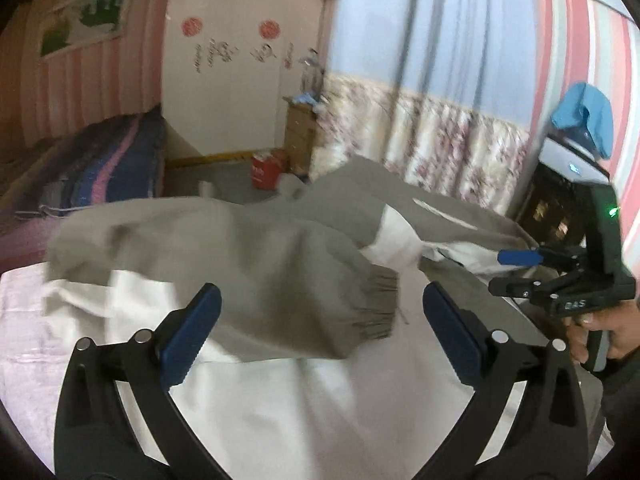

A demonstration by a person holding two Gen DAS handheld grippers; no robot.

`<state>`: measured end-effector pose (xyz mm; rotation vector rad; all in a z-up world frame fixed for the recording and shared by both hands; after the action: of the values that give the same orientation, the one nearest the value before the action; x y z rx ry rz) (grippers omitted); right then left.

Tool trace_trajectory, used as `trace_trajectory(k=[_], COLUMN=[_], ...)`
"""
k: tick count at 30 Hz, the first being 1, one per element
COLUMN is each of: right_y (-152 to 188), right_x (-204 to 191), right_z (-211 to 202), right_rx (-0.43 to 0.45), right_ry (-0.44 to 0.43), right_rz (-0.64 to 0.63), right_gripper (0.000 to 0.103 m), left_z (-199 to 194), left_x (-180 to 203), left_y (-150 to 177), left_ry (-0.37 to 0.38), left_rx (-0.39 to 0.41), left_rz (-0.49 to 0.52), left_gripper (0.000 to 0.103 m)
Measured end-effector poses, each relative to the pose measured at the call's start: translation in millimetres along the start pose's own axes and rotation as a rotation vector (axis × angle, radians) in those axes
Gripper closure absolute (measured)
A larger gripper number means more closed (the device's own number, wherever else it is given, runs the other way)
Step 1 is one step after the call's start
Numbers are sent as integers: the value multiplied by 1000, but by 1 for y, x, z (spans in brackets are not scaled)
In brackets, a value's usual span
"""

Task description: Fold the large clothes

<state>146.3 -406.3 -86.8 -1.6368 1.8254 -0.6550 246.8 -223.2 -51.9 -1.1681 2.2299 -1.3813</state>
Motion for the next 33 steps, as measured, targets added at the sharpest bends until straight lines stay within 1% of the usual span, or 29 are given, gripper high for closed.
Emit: trace_trajectory(k=[2, 3, 4, 5, 7, 9, 10, 11, 12, 13, 14, 15, 16, 17, 18, 19, 21, 22, 24, 26, 27, 29, 30, 33], right_y=[-5, -7, -10, -13, -15, -14, -14, -14, -14, -16, -18, -21, -25, -29, -34, -46, -69, -82, -94, -96, -95, -89, -85, -71], right_x=[-8, -12, -21, -30, -55, -73, -79, -85, -90, -95, -98, -100, -103, -103, -99, -88, -57, -34, -6, 16, 21, 23, 22, 16], right_z=[4, 7, 12, 17, 31, 52, 59, 67, 75, 83, 87, 91, 94, 97, 97, 93, 84, 81, 85, 94, 98, 106, 108, 114], right_rx=[3, -1, -11, -16, -33, -61, -66, -76, -90, -92, -83, -73, -64, -57, -35, 7, 87, 117, 120, 97, 85, 61, 58, 40], right_ry=[-20, -37, -69, -101, -157, -143, -151, -165, -176, -190, -206, -221, -242, -246, -225, -179, -102, -49, 26, 60, 74, 73, 66, 31], right_rz=[-4, -3, -2, -7, -46, -91, -97, -99, -97, -93, -87, -79, -74, -70, -64, -52, 11, 60, 82, 99, 93, 87, 93, 87], right_gripper=[24, 23, 22, 22, 22, 23, 25, 29, 42, 51, 53, 59, 77, 89, 92, 94, 95, 94, 94, 93, 92, 90, 90, 90], left_z=[-11, -16, -17, -19, -18, -17, -17, -17, -17, -16, -15, -14, -15, -13, -8, -5, 1, 6, 18, 32, 42, 54, 59, 68], left_x=[-25, -46, -59, -80, -108, -144, -163, -180, -193, -206, -216, -226, -235, -241, -246, -249, -254, -255, -258, -260, -261, -257, -256, -254], left_y=[-3, -1, -1, 2, 6, 14, 18, 24, 28, 31, 36, 41, 44, 46, 48, 50, 50, 48, 45, 43, 43, 48, 50, 59], left_ry=[-51, -99, -126, -175, -230, -305, -339, -366, -387, -403, -409, -416, -429, -439, -438, -437, -454, -456, -445, -435, -439, -443, -454, -443], left_rx=[18, 25, 26, 24, 23, 4, -8, -26, -41, -50, -58, -74, -84, -90, -102, -115, -133, -137, -160, -189, -212, -255, -262, -268], left_rz=[-20, -40, -54, -80, -114, -152, -174, -196, -213, -232, -249, -265, -279, -291, -299, -301, -287, -281, -270, -265, -251, -224, -215, -231], left_gripper=[3, 3, 3, 3, 3, 3, 3, 3, 3, 3, 3, 3, 3, 3, 3, 3, 3, 3, 3, 3, 3, 3, 3, 3])
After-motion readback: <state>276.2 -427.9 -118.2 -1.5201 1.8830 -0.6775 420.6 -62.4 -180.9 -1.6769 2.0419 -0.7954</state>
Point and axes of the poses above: each gripper's, at about its wrist camera, not at the fingertips, and z roughly the way its jaws point, x to its right, y to its underside, the point moved 7 cm from there along z, roughly the way its jaws point, and after that the axes turned 5 degrees about y, right-handed, at the moved point
